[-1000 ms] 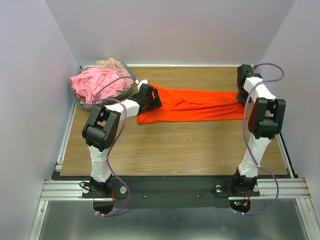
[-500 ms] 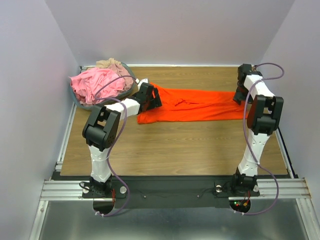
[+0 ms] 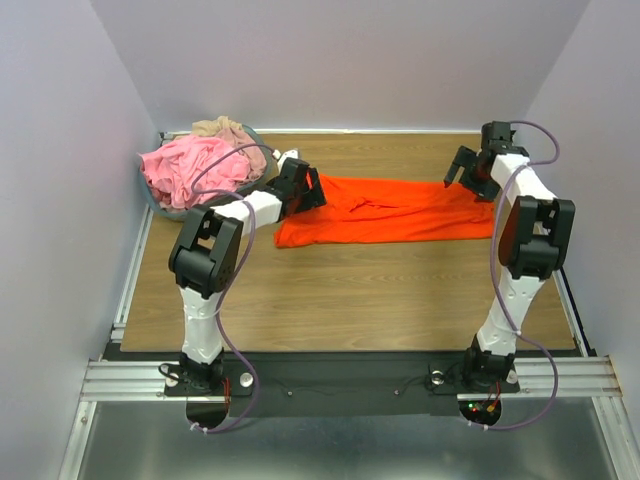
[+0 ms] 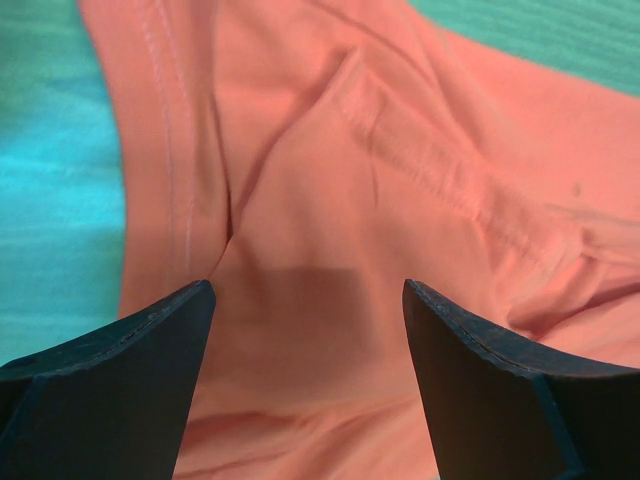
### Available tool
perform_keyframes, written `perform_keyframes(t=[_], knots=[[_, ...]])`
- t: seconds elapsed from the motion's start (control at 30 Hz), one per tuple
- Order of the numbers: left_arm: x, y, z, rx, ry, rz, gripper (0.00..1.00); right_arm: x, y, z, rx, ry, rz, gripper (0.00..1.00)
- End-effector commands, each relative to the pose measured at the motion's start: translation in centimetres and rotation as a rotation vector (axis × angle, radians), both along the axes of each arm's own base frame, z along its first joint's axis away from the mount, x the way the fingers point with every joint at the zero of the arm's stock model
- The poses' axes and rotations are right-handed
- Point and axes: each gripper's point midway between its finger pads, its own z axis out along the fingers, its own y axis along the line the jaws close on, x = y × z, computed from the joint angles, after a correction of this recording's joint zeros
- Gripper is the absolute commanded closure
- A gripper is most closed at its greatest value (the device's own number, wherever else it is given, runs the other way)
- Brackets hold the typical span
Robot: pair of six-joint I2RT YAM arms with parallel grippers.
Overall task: Fold and stack the t-shirts
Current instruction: Fold the tshirt
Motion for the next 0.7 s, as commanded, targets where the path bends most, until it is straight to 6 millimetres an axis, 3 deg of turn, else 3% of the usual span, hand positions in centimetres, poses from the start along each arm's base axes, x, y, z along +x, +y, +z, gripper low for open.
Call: perform_keyframes(t=[0.0,0.1,0.17,0.2,0.23,0.3,0.33,0.37,0.4,0.43,0.53,0.57,0.6,0.63,0.67], knots=[[1.8,-0.8,0.9,0.001,-0.032,-0.019,0.12,2.4,1.3,-2.1,0.092,-0.051,0.046,0.00],[2.9,-1.2,0.2,0.020,-0.025,-0.034,0.12,1.4,0.9,-4.1,0.079,-0.004,0.012,0.00],[3.8,-1.6,-0.7,0.039,-0.005,-0.042,0.12,-1.4,1.2,-6.1,0.091,0.060,-0.022,0.00],[4.2,-1.9,-1.0,0.045,0.001,-0.046,0.12,-0.9,1.2,-5.1,0.091,0.026,-0.031,0.00],[4.6,-2.1,-1.3,0.049,0.008,-0.052,0.12,-2.9,1.5,-6.3,0.104,0.063,-0.045,0.00],[5.8,-2.8,-2.0,0.050,0.032,-0.050,0.12,-4.4,2.3,-5.2,0.144,0.028,-0.078,0.00],[6.8,-3.6,-0.8,0.030,0.024,-0.053,0.12,-7.3,3.5,-7.2,0.185,0.089,-0.101,0.00],[7.2,-4.0,-2.3,0.025,0.051,-0.049,0.12,-7.7,4.1,-5.9,0.200,0.038,-0.103,0.00],[7.6,-4.6,-2.1,0.008,0.050,-0.053,0.12,-8.7,4.7,-6.0,0.217,0.040,-0.110,0.00],[7.9,-5.6,-2.0,-0.022,0.053,-0.076,0.12,-12.0,5.7,-8.0,0.234,0.106,-0.112,0.00],[9.7,-8.2,-1.1,-0.091,0.038,-0.106,0.12,-14.9,9.2,-7.2,0.237,0.086,-0.055,0.00],[10.8,-9.6,1.1,-0.126,-0.012,-0.123,0.12,-17.8,11.8,-8.5,0.240,0.141,-0.010,0.00],[11.0,-10.4,0.0,-0.134,-0.006,-0.128,0.11,-19.0,13.3,-8.6,0.241,0.150,0.022,0.00],[11.0,-11.5,0.3,-0.168,-0.007,-0.139,0.09,-19.9,14.9,-7.8,0.259,0.130,0.063,0.00],[11.8,-12.5,0.6,-0.195,-0.032,-0.146,0.01,-21.6,17.7,-7.9,0.284,0.142,0.104,0.00]])
